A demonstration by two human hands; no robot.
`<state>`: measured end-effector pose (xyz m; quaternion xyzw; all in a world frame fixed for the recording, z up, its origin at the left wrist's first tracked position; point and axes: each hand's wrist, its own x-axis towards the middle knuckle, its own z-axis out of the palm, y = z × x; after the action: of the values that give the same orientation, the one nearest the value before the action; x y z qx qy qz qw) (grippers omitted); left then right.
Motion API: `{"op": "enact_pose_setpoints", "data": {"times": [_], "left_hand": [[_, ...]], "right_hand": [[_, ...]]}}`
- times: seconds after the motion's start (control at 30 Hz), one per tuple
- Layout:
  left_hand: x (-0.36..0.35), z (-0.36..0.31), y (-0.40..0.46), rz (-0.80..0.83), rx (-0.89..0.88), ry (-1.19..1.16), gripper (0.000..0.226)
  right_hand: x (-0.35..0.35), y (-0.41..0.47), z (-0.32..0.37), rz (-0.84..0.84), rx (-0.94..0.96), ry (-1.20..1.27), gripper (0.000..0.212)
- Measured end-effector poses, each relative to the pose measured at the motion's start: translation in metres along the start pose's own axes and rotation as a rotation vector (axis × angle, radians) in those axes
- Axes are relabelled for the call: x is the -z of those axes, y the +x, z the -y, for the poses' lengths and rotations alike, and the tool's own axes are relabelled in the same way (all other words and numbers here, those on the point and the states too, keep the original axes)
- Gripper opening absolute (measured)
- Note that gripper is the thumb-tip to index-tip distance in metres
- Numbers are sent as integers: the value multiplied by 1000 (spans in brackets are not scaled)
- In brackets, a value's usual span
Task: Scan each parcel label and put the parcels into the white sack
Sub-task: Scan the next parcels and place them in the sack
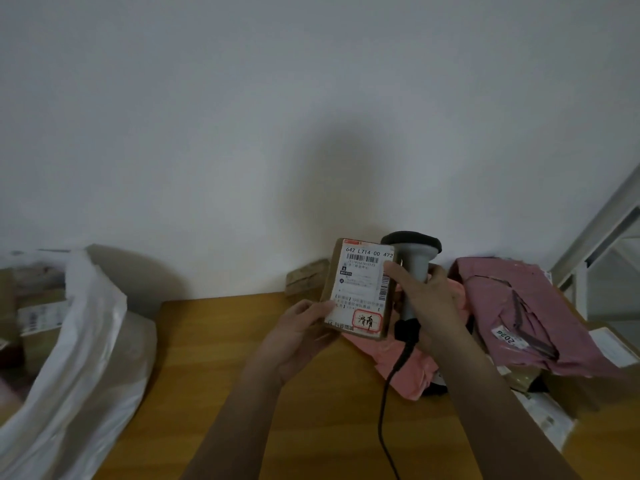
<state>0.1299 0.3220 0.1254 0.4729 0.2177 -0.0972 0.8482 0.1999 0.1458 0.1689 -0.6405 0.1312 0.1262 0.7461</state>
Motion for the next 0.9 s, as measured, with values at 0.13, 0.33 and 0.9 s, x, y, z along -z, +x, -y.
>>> {"op": "enact_pose_setpoints", "data": {"times": [0.13, 0.33, 0.9], "left_hand": [[4, -4, -8, -4, 20, 184, 49], [19, -2, 0, -304, -32, 259, 51], [37, 3, 13, -628, -78, 168, 55]], "right_hand": [[-1, -5, 3, 27, 25, -87, 49], [-2, -9, 15, 19, 4, -201, 30], [-3, -62, 74, 416, 124, -261, 30]]}}
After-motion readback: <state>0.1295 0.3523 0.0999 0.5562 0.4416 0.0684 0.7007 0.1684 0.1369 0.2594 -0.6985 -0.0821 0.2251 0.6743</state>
